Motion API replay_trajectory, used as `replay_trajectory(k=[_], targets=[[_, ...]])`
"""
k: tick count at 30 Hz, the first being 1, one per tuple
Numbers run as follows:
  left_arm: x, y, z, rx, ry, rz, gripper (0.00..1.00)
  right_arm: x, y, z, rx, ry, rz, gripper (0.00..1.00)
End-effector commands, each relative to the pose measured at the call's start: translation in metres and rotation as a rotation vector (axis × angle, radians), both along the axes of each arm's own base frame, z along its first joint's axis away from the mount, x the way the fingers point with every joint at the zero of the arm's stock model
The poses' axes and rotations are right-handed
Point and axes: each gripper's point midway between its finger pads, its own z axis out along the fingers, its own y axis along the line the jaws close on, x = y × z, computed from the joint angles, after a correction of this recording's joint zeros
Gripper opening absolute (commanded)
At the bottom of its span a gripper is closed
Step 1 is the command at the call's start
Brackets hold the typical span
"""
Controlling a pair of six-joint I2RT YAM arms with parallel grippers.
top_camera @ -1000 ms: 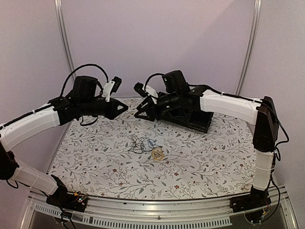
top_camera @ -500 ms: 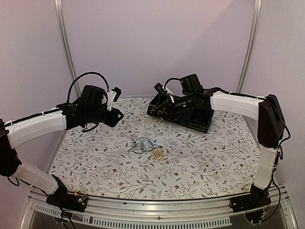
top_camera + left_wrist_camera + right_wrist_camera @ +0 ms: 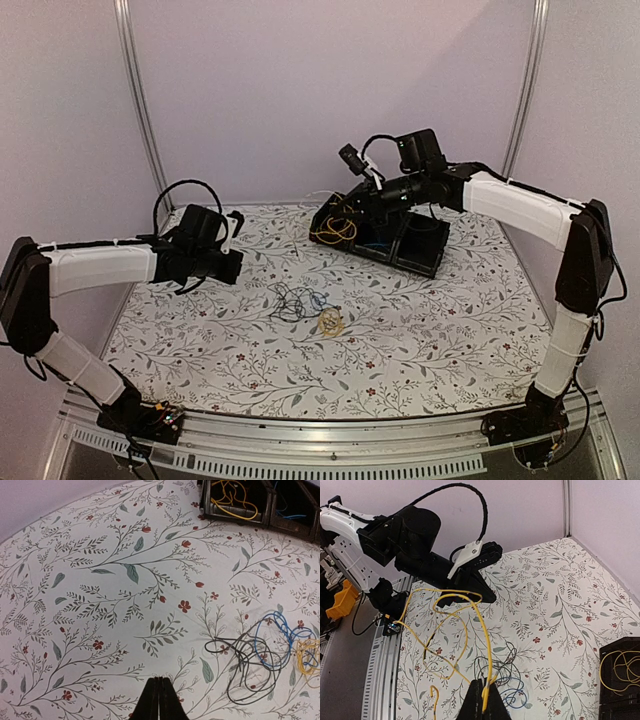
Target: Untangle the cables
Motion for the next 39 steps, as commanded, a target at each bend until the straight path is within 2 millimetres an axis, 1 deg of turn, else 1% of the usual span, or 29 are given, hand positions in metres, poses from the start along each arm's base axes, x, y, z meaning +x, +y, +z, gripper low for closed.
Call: replay_trajectory(k=[1, 4, 9, 13, 14, 15, 17, 18, 21, 23, 24, 25, 26, 30, 31, 32, 34, 38, 39], targets=[[0.009, 0.002, 0.024, -0.054, -0.061, 0.036, 0.09, 0.04, -0.016, 0.036, -0.003, -0.136, -0.151, 0.0], [0.006, 0.002, 0.029, -0.076, -0.063, 0.043, 0.15, 0.07, -0.022, 0.043, -0.016, -0.193, -0.246, 0.0], [0.002, 0.003, 0.04, -0.109, -0.072, 0.052, 0.2, 0.119, -0.023, 0.033, -0.054, -0.253, -0.376, 0.0], [-0.001, 0.006, 0.047, -0.113, -0.084, 0.057, 0.22, 0.156, -0.026, 0.006, -0.117, -0.281, -0.468, 0.0], [-0.002, 0.006, 0.049, -0.115, -0.087, 0.058, 0.23, 0.163, -0.029, 0.001, -0.128, -0.29, -0.485, 0.0], [-0.002, 0.007, 0.05, -0.116, -0.089, 0.058, 0.23, 0.172, -0.03, -0.009, -0.142, -0.287, -0.5, 0.0], [-0.001, 0.006, 0.051, -0.117, -0.092, 0.059, 0.24, 0.185, -0.034, -0.019, -0.156, -0.282, -0.526, 0.0], [-0.001, 0.006, 0.052, -0.117, -0.092, 0.056, 0.24, 0.193, -0.035, -0.031, -0.171, -0.273, -0.539, 0.0], [0.001, 0.005, 0.049, -0.11, -0.086, 0.056, 0.25, 0.207, -0.039, -0.047, -0.194, -0.267, -0.565, 0.0], [0.001, 0.004, 0.047, -0.108, -0.08, 0.053, 0.25, 0.216, -0.04, -0.064, -0.223, -0.265, -0.582, 0.0], [0.001, 0.004, 0.046, -0.106, -0.077, 0.052, 0.25, 0.221, -0.041, -0.068, -0.237, -0.277, -0.591, 0.0], [0.001, 0.004, 0.044, -0.104, -0.073, 0.051, 0.25, 0.226, -0.042, -0.078, -0.257, -0.282, -0.604, 0.0], [0.001, 0.004, 0.044, -0.102, -0.072, 0.051, 0.25, 0.231, -0.044, -0.08, -0.267, -0.297, -0.62, 0.0], [0.0, 0.005, 0.042, -0.101, -0.069, 0.053, 0.26, 0.248, -0.048, -0.106, -0.329, -0.329, -0.659, 0.0], [0.0, 0.005, 0.041, -0.1, -0.067, 0.054, 0.26, 0.252, -0.049, -0.108, -0.34, -0.344, -0.668, 0.0], [0.0, 0.005, 0.041, -0.099, -0.066, 0.053, 0.26, 0.255, -0.049, -0.116, -0.352, -0.347, -0.673, 0.0], [-0.001, 0.005, 0.04, -0.1, -0.064, 0.051, 0.26, 0.26, -0.048, -0.126, -0.358, -0.362, -0.669, 0.0], [-0.001, 0.003, 0.039, -0.103, -0.056, 0.046, 0.27, 0.27, -0.046, -0.141, -0.371, -0.405, -0.675, 0.01], [-0.002, 0.004, 0.039, -0.102, -0.052, 0.047, 0.27, 0.272, -0.047, -0.151, -0.384, -0.406, -0.676, 0.02]])
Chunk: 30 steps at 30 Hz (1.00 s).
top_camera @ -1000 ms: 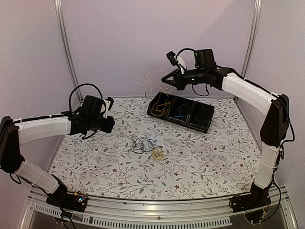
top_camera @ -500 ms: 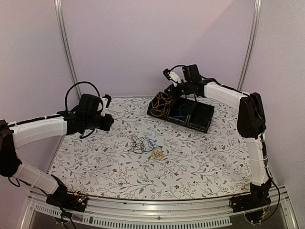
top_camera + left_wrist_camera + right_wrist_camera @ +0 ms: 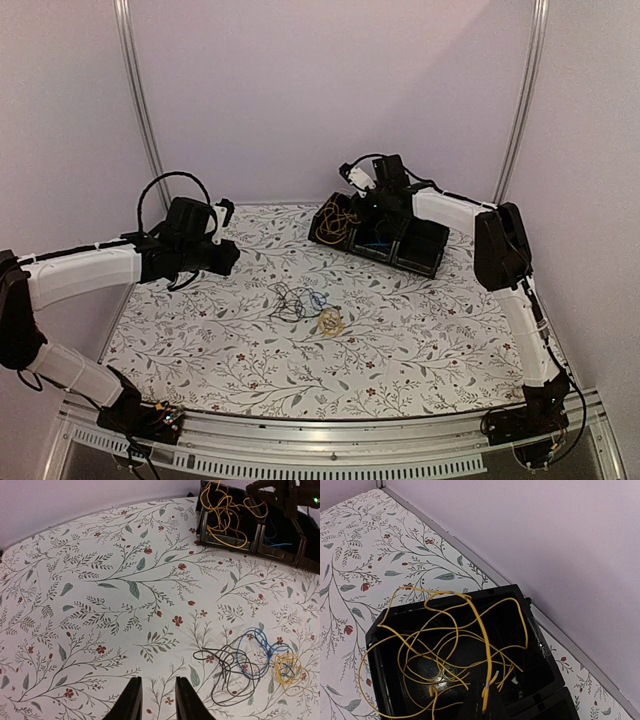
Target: Untangle the cables
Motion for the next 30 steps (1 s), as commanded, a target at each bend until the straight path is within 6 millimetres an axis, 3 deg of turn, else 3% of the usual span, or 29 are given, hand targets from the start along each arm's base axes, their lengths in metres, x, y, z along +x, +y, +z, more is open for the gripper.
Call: replay_trajectory(k=[1, 6, 9, 12, 14, 17, 24, 27, 29, 30], targets=[[0.002, 0.001, 0.002, -0.008, 0.012, 0.007, 0.27, 0.018, -0.001, -0.017, -0.045, -0.069, -0.024, 0.06], [-0.001, 0.002, 0.003, -0.017, 0.01, 0.011, 0.27, 0.014, 0.003, -0.033, -0.054, -0.043, 0.013, 0.24], [-0.001, 0.002, 0.002, -0.03, 0.01, 0.012, 0.27, 0.009, 0.006, -0.022, -0.034, -0.035, 0.029, 0.32], [-0.001, -0.001, 0.0, -0.043, 0.015, 0.008, 0.28, 0.002, 0.007, 0.002, -0.007, -0.039, 0.05, 0.53], [-0.001, -0.002, 0.0, -0.051, 0.017, 0.005, 0.28, -0.005, 0.007, 0.018, 0.01, -0.04, 0.067, 0.61], [-0.001, -0.003, -0.001, -0.057, 0.016, 0.005, 0.28, -0.019, 0.006, 0.044, 0.041, -0.044, 0.094, 0.63], [-0.004, -0.01, -0.012, -0.077, 0.033, -0.034, 0.31, -0.053, 0.002, 0.079, 0.114, 0.001, 0.133, 0.65], [-0.009, -0.023, -0.019, -0.114, 0.067, -0.087, 0.33, -0.084, 0.007, 0.071, 0.143, 0.064, 0.24, 0.57], [-0.014, -0.036, -0.023, -0.143, 0.079, -0.145, 0.36, -0.116, 0.01, 0.072, 0.169, 0.092, 0.347, 0.47], [-0.016, -0.041, -0.026, -0.149, 0.087, -0.163, 0.37, -0.137, 0.011, 0.054, 0.163, 0.138, 0.404, 0.45]])
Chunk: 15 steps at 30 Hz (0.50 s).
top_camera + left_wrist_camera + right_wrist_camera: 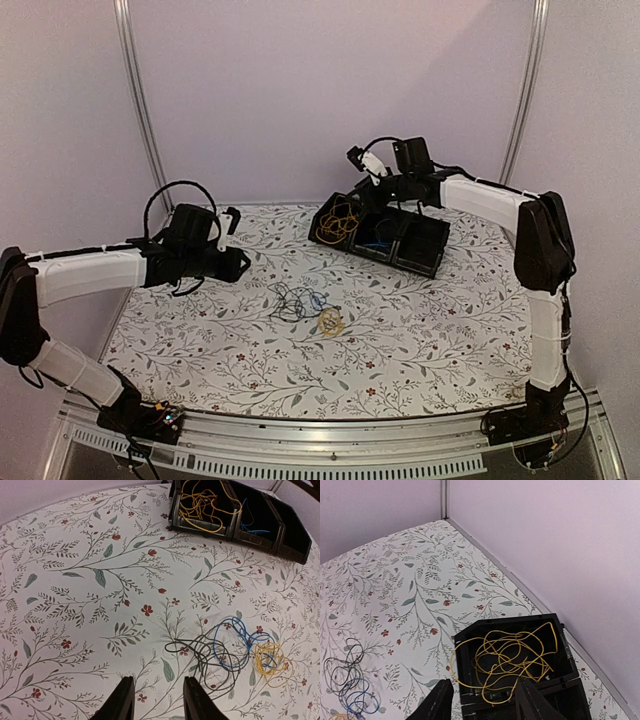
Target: Untangle the cables
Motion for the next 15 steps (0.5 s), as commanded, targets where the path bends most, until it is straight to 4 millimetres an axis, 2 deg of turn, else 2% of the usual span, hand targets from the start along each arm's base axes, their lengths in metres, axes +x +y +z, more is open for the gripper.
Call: replay_trajectory(k=[1, 5, 8, 11, 15], targets=[[-0.009, -0.028, -0.014, -0.07, 0.037, -0.109, 0.38, -0.085, 0.011, -0.017, 0.048, 0.124, 0.268, 0.44], [-0.016, -0.051, -0.031, -0.074, 0.078, -0.167, 0.42, -0.165, 0.024, -0.055, -0.066, 0.167, 0.462, 0.42], [-0.021, -0.067, -0.04, -0.066, 0.103, -0.202, 0.43, -0.21, 0.029, -0.083, -0.159, 0.19, 0.55, 0.47], [-0.025, -0.08, -0.047, -0.08, 0.124, -0.228, 0.43, -0.233, 0.032, -0.104, -0.235, 0.176, 0.585, 0.52], [-0.03, -0.087, -0.056, -0.104, 0.161, -0.239, 0.43, -0.249, 0.038, -0.124, -0.303, 0.161, 0.625, 0.57]])
